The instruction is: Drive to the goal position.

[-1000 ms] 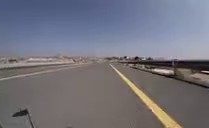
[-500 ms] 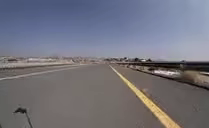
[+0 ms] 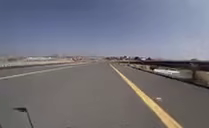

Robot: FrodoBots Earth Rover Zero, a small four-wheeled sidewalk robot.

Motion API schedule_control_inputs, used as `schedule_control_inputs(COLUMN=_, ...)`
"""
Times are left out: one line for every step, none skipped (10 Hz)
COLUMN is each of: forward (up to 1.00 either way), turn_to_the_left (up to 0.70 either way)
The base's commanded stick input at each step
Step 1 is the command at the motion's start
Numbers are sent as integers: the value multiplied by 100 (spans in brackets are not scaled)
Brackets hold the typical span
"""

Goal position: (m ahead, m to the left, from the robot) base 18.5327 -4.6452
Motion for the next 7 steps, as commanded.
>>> schedule_control_inputs(forward=100, turn_to_the_left=0)
schedule_control_inputs(forward=100, turn_to_the_left=0)
schedule_control_inputs(forward=100, turn_to_the_left=0)
schedule_control_inputs(forward=100, turn_to_the_left=0)
schedule_control_inputs(forward=100, turn_to_the_left=0)
schedule_control_inputs(forward=100, turn_to_the_left=0)
schedule_control_inputs(forward=100, turn_to_the_left=0)
